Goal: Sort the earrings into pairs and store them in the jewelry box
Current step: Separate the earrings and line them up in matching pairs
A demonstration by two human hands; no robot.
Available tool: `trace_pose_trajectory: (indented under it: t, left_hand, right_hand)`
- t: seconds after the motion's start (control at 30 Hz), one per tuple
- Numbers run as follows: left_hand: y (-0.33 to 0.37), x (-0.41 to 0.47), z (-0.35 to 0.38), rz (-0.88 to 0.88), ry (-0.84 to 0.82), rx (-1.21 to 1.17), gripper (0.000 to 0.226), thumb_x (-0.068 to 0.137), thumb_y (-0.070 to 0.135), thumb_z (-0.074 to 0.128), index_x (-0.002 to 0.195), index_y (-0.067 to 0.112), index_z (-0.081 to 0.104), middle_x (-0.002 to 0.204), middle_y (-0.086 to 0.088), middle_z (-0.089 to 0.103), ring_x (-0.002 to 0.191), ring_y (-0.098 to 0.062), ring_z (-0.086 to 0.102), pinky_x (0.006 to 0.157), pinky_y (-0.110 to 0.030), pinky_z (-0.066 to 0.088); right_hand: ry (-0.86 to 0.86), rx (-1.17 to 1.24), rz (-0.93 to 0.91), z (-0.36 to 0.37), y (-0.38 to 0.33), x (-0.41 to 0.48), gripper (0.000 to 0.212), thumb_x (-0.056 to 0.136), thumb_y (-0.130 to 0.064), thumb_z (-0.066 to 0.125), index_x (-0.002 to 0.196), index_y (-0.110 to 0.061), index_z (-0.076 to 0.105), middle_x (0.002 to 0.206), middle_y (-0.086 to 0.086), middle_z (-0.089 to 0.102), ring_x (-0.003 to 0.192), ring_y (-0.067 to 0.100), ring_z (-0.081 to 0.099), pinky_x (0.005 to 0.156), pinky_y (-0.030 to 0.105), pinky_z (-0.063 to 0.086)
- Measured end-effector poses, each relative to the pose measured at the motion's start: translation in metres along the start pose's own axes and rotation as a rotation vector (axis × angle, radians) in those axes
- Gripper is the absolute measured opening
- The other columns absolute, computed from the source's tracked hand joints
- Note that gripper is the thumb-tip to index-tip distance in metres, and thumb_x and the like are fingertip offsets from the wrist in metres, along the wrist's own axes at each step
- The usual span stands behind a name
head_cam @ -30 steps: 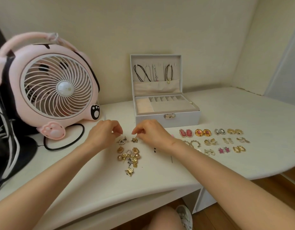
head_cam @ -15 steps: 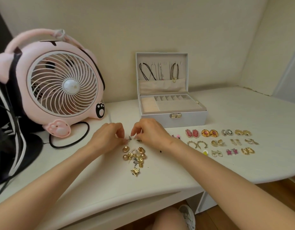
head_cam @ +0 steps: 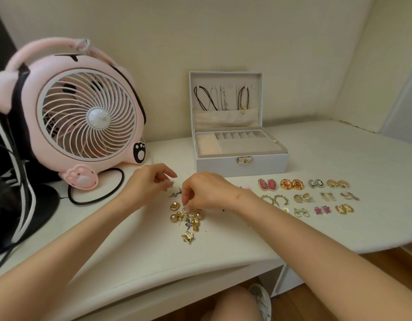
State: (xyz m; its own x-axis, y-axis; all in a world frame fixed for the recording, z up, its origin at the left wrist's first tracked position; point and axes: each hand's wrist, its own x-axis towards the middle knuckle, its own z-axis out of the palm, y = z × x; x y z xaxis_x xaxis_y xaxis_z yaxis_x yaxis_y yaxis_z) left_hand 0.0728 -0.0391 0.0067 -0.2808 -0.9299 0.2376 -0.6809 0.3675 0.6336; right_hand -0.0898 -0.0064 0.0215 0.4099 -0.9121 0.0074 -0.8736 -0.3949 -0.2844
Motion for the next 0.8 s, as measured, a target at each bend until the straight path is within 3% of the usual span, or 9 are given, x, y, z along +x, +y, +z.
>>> trace_pose_trajectory:
  t: [0.13,0.27,0.43,0.63,0.7,0.8]
  left_hand:
    - [0.003,-0.001,-0.001,0.007,-0.025,-0.023,0.018,0.086,0.007,0.061,0.094,0.021,0.068,0.080,-0.003,0.065,0.072,-0.014,0.063,0.065,-0.022,0.043]
    - [0.007,-0.004,-0.004,0.013,-0.054,-0.108,0.025,0.086,0.002,0.059,0.087,0.026,0.067,0.081,-0.001,0.068,0.075,-0.016,0.063,0.075,-0.027,0.048]
    - [0.019,-0.009,-0.002,0.035,-0.124,-0.214,0.035,0.087,-0.006,0.051,0.088,0.024,0.068,0.083,0.001,0.069,0.082,-0.014,0.062,0.080,-0.026,0.049]
    - [0.041,-0.012,0.009,0.050,-0.148,-0.296,0.015,0.087,0.011,0.059,0.087,0.023,0.068,0.081,0.004,0.071,0.076,-0.003,0.062,0.075,-0.025,0.049]
    - [0.048,-0.014,0.014,0.067,-0.138,-0.293,0.007,0.086,0.018,0.062,0.084,0.022,0.068,0.076,0.005,0.070,0.068,0.002,0.059,0.067,-0.020,0.045]
    - [0.053,-0.017,0.021,0.080,-0.147,-0.307,0.002,0.083,0.020,0.066,0.083,0.019,0.067,0.073,0.003,0.070,0.067,-0.002,0.060,0.065,-0.025,0.046]
  right_hand:
    - [0.008,0.067,-0.011,0.001,-0.003,0.000,0.011,0.075,-0.016,0.072,0.083,-0.021,0.066,0.080,-0.010,0.059,0.083,0.010,0.053,0.073,0.026,0.040]
    - [0.096,0.285,0.022,-0.010,0.002,-0.005,0.010,0.074,-0.010,0.073,0.080,-0.015,0.067,0.071,-0.014,0.058,0.078,0.008,0.057,0.073,0.026,0.048]
    - [0.083,0.617,0.084,-0.028,0.026,-0.019,0.015,0.082,-0.006,0.066,0.096,-0.011,0.068,0.085,0.004,0.069,0.079,0.010,0.067,0.075,0.020,0.052]
    - [0.095,0.666,0.128,-0.032,0.043,-0.040,0.017,0.086,-0.002,0.056,0.089,-0.013,0.069,0.090,0.003,0.064,0.075,0.012,0.071,0.067,0.019,0.053]
    - [0.120,0.625,0.141,-0.032,0.048,-0.046,0.017,0.085,-0.005,0.058,0.090,-0.015,0.071,0.086,0.000,0.066,0.071,0.007,0.068,0.068,0.027,0.051]
    - [0.129,0.657,0.154,-0.034,0.054,-0.055,0.016,0.081,-0.005,0.065,0.092,-0.015,0.071,0.076,-0.003,0.067,0.066,0.004,0.062,0.068,0.028,0.047]
